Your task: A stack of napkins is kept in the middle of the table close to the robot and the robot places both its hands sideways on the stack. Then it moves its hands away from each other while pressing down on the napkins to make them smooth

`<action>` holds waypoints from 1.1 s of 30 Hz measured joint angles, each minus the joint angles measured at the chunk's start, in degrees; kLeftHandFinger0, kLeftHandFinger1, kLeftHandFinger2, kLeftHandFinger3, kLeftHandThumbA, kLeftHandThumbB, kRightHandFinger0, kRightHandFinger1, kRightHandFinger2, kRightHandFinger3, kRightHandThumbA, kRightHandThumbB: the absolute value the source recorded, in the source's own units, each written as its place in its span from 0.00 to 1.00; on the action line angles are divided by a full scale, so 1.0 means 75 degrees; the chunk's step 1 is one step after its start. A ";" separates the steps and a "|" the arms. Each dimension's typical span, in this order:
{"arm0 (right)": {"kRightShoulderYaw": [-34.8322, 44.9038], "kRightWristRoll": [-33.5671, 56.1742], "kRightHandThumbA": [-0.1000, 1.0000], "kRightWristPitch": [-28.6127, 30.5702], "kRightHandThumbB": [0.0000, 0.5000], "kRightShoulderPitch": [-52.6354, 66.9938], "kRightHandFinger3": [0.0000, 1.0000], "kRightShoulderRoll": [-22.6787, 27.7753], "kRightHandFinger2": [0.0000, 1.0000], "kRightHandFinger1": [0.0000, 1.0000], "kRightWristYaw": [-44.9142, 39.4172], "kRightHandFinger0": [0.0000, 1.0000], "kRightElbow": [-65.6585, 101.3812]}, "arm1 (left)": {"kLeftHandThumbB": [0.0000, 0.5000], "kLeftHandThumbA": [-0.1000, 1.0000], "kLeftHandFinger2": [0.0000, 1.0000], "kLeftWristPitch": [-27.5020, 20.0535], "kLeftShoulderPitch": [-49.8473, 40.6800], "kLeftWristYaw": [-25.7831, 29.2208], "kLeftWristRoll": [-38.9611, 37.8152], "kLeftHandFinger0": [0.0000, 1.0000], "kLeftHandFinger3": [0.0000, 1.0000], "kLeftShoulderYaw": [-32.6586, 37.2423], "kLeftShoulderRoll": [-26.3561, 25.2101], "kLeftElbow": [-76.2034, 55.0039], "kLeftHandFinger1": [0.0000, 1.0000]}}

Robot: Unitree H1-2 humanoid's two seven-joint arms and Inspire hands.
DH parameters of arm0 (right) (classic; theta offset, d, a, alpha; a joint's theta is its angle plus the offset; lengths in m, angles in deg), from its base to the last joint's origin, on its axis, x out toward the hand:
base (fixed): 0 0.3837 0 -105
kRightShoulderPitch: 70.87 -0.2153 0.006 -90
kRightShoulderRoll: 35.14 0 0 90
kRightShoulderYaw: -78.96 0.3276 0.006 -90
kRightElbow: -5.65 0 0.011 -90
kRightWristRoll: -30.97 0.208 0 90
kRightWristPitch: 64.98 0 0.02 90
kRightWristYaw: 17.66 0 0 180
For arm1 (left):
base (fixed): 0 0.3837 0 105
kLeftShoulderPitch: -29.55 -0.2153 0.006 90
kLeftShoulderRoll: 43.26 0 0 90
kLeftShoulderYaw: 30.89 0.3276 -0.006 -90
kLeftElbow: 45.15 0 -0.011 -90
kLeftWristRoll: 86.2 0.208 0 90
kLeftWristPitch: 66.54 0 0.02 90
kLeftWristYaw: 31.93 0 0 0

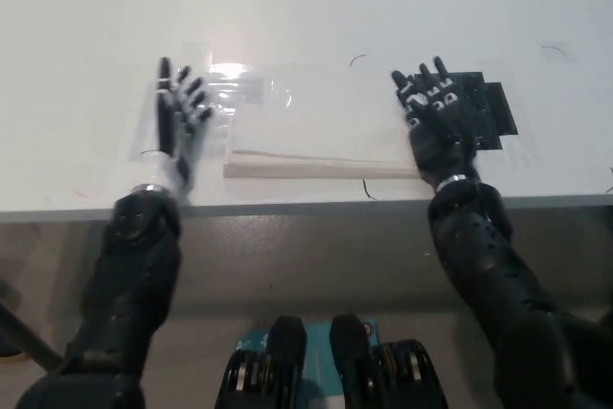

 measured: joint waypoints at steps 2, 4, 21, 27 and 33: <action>0.0061 0.0024 1.00 0.0016 0.35 0.0090 1.00 0.0111 1.00 1.00 -0.0050 1.00 0.0034 | 0.49 1.00 1.00 0.0035 -0.0226 -0.0117 -0.0037 1.00 1.00 -0.0037 -0.0227 -0.0288 1.00; 0.0093 0.0050 1.00 0.0029 0.40 0.0128 1.00 0.0172 1.00 1.00 -0.0097 1.00 0.0121 | 0.50 1.00 1.00 0.0065 -0.0460 -0.0201 -0.0067 1.00 1.00 -0.0062 -0.0412 -0.0650 1.00; -0.0728 -0.0155 1.00 -0.0228 0.49 0.2247 1.00 -0.0275 1.00 1.00 -0.0096 1.00 0.4708 | 0.44 1.00 1.00 0.0775 -0.2431 -0.0342 -0.0109 1.00 1.00 0.0103 -0.0571 -0.3660 1.00; -0.1108 -0.0416 1.00 -0.0256 0.51 0.3488 1.00 -0.0386 1.00 1.00 -0.0078 1.00 0.6367 | 0.63 1.00 1.00 0.0849 -0.3353 -0.0398 -0.0053 1.00 1.00 0.0350 -0.0481 -0.4857 1.00; -0.1594 -0.0837 1.00 -0.0257 0.42 0.5000 1.00 -0.0490 1.00 1.00 -0.0079 1.00 0.8092 | 0.66 1.00 1.00 0.0870 -0.4675 -0.0445 0.0062 1.00 1.00 0.0720 -0.0433 -0.6438 1.00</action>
